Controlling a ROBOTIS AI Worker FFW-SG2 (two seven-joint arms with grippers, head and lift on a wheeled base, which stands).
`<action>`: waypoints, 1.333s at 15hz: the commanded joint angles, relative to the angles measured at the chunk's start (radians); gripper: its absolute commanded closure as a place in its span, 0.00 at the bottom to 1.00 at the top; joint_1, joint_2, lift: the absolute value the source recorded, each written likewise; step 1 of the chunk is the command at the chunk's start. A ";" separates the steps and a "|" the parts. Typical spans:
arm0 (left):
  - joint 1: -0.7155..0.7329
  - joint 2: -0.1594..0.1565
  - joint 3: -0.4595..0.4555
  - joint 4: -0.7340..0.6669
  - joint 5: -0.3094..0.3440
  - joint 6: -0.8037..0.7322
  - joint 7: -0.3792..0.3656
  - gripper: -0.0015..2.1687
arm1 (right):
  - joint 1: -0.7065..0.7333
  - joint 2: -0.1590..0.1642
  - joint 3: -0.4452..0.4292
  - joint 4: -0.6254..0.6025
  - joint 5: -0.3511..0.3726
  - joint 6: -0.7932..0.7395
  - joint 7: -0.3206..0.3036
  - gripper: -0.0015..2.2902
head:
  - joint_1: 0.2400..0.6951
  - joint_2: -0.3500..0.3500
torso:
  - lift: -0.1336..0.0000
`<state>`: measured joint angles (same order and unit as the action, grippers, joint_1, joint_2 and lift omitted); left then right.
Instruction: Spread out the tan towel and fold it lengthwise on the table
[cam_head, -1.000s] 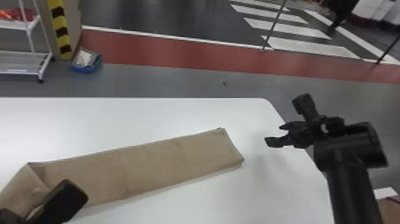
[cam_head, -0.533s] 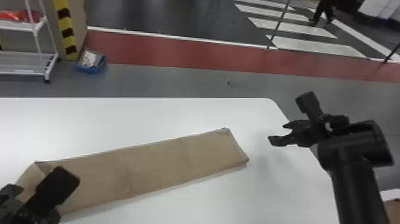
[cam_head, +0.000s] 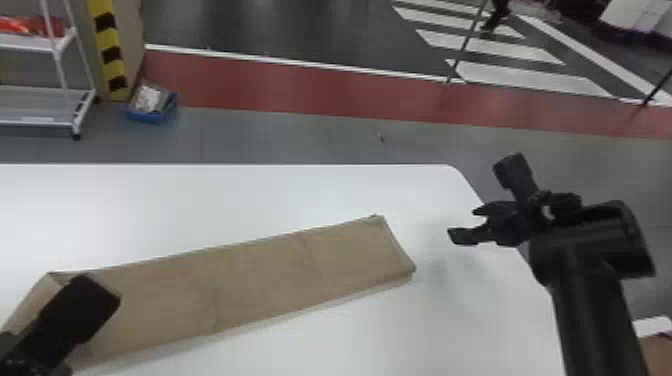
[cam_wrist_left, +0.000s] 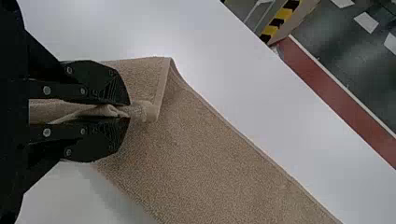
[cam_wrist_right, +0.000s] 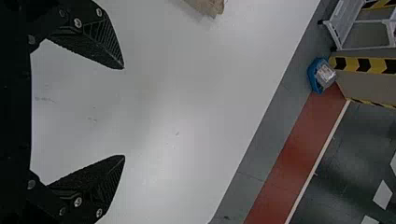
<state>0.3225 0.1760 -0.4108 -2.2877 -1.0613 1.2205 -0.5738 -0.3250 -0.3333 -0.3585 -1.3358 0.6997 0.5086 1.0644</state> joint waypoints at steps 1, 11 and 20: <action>0.007 0.000 0.021 -0.042 -0.017 0.000 -0.012 0.88 | 0.000 -0.001 -0.002 0.001 0.000 0.000 0.000 0.10 | 1.00 0.08 | 0.07; -0.178 0.002 0.214 0.151 -0.019 -0.117 -0.037 0.62 | 0.043 0.005 -0.017 -0.060 -0.012 0.018 0.026 0.10 | 1.00 0.23 | 0.07; -0.194 0.000 0.280 0.290 -0.005 -0.276 0.133 0.01 | 0.107 0.053 0.066 -0.263 -0.031 0.160 0.111 0.10 | 1.00 0.39 | 0.07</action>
<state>0.1361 0.1755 -0.1403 -2.0120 -1.0648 0.9521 -0.4407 -0.2228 -0.2913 -0.3036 -1.5891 0.6683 0.6488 1.1737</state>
